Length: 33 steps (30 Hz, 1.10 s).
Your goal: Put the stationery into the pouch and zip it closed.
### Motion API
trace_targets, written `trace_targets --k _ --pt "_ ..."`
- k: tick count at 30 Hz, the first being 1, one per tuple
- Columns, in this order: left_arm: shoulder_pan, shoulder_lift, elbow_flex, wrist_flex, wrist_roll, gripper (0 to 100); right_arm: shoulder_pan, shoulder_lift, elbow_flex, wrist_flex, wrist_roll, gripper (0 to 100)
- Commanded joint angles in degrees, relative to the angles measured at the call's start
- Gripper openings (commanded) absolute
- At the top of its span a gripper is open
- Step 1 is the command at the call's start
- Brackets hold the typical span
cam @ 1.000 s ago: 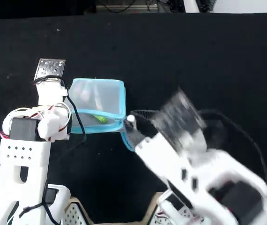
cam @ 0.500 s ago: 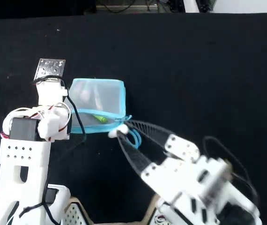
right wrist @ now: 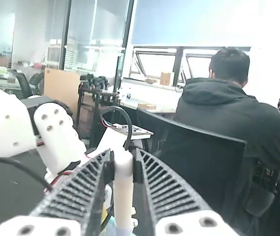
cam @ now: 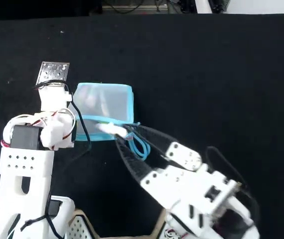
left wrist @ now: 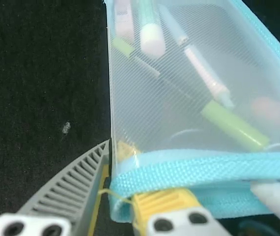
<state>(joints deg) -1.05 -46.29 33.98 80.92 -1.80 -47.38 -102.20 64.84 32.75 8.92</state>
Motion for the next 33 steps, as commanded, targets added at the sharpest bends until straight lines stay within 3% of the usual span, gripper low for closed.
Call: trace_targets --k 1,6,15,22,33 --pt "0.31 0.70 0.04 -0.62 -0.26 3 -0.35 -0.48 4.79 -7.21 0.53 1.1" --pt "0.22 0.70 0.04 -0.53 -0.26 3 -0.35 -0.48 9.89 -6.86 0.53 1.1" --pt "0.22 0.70 0.04 -0.53 -0.26 3 -0.53 -0.48 14.64 2.55 0.79 1.1" --pt "0.13 0.70 0.04 -0.53 -0.26 3 -0.44 -0.57 16.92 3.60 14.68 1.1" --pt "0.13 0.70 0.04 -0.53 -0.26 3 -0.35 -0.66 16.75 3.87 15.03 1.1"
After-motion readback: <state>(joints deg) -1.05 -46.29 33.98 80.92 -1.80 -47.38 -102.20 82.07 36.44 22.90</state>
